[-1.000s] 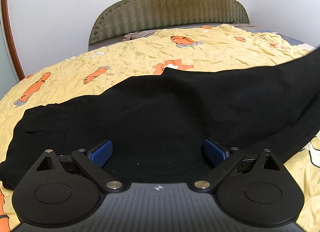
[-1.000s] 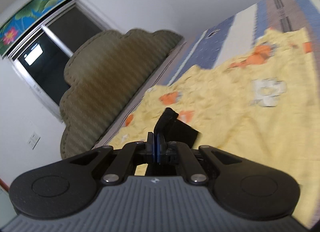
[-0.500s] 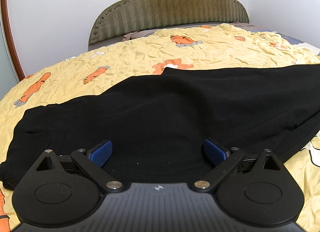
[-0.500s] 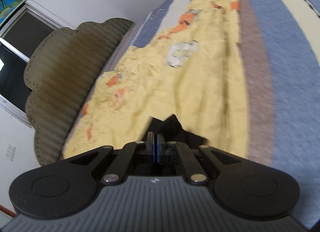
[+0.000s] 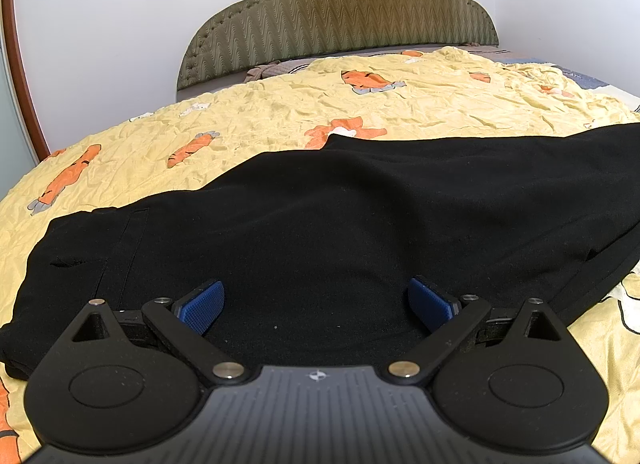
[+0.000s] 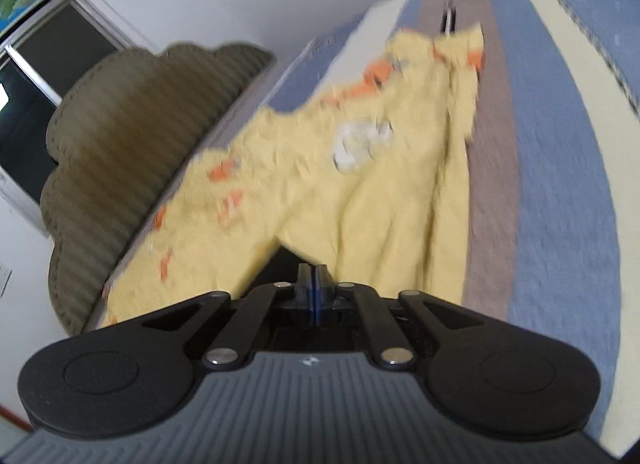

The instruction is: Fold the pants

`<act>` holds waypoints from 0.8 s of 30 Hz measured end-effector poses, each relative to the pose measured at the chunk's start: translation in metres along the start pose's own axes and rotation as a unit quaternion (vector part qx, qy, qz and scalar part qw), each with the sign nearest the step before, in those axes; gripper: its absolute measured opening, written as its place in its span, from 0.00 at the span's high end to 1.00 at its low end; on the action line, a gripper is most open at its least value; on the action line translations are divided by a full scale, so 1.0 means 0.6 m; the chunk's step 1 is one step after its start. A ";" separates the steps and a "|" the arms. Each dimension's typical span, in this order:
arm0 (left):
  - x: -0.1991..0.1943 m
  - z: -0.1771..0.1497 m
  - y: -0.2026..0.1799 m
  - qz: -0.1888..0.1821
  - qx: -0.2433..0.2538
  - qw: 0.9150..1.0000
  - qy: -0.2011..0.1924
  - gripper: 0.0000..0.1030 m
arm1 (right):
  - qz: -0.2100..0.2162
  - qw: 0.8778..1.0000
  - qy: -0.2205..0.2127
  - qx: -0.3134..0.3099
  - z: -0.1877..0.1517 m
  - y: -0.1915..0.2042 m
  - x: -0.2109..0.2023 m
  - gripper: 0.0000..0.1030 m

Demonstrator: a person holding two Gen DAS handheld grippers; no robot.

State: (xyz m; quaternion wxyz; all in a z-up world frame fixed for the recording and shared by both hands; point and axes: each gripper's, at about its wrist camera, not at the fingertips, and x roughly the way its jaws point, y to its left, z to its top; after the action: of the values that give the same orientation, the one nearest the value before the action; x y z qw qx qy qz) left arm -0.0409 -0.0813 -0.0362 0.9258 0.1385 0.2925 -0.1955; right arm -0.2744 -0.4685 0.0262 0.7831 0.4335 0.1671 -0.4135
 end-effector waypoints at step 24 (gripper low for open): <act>0.000 0.000 0.001 0.000 0.000 1.000 0.001 0.03 | 0.030 0.998 0.022 0.048 -0.014 0.041 0.136 0.96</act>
State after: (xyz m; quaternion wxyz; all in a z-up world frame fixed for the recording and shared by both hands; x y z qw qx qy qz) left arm -0.0407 -0.0809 -0.0363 0.9255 0.1389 0.2932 -0.1957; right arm -0.2048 -0.4957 -0.0156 0.7695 0.4847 0.1508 -0.3876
